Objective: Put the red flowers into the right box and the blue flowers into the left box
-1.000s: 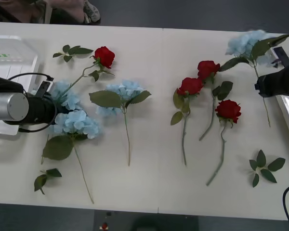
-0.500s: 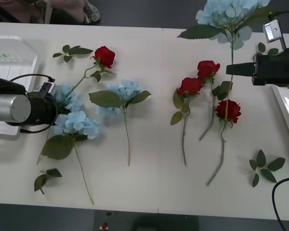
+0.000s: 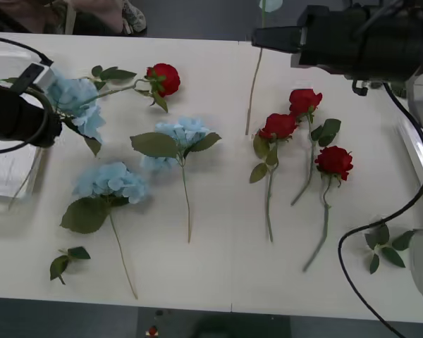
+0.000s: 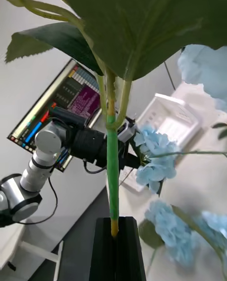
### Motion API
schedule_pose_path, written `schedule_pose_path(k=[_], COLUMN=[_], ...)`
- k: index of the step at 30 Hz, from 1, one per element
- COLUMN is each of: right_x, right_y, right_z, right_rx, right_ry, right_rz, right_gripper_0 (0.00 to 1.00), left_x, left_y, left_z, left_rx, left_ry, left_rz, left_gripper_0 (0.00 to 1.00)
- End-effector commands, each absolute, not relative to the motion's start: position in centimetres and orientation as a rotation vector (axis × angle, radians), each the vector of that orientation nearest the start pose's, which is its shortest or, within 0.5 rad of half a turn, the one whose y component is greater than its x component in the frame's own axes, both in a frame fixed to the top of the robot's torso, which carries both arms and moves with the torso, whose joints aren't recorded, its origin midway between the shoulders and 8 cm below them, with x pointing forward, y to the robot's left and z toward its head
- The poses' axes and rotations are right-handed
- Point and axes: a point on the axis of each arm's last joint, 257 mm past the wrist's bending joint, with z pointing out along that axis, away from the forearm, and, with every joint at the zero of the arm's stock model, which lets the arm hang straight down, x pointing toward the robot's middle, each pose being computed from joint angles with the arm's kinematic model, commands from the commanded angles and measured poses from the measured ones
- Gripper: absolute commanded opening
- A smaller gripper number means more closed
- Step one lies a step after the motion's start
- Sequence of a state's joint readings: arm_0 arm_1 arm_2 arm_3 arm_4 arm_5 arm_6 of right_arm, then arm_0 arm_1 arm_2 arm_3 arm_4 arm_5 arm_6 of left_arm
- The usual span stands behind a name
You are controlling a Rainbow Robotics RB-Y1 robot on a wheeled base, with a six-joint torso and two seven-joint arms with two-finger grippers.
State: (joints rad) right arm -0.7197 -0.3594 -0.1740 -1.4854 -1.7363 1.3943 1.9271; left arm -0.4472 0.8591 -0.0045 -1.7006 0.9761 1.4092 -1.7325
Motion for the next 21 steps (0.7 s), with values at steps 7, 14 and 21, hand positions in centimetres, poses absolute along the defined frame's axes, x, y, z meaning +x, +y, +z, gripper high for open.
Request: schedule_pose_path(k=[7, 14, 21], right_x=[44.6, 43.2, 42.6], right_y=[2.8, 4.8, 5.4], right_z=[7.8, 8.1, 8.2], right_rx=[-0.78, -0.816, -0.821], right_ry=[1.567, 1.574, 1.569], right_rz=[1.623, 1.671, 1.705], right_gripper_0=[0.0, 0.0, 0.0], left_x=[49.9, 51.1, 52.4], left_y=[40.6, 47.2, 54.7], left_z=[-8.4, -6.6, -7.0], left_rx=[0.56, 0.512, 0.436], left_ry=[2.411, 2.385, 2.369], left_rz=[0.083, 0.196, 0.384], left_gripper_0=[0.0, 0.0, 0.0])
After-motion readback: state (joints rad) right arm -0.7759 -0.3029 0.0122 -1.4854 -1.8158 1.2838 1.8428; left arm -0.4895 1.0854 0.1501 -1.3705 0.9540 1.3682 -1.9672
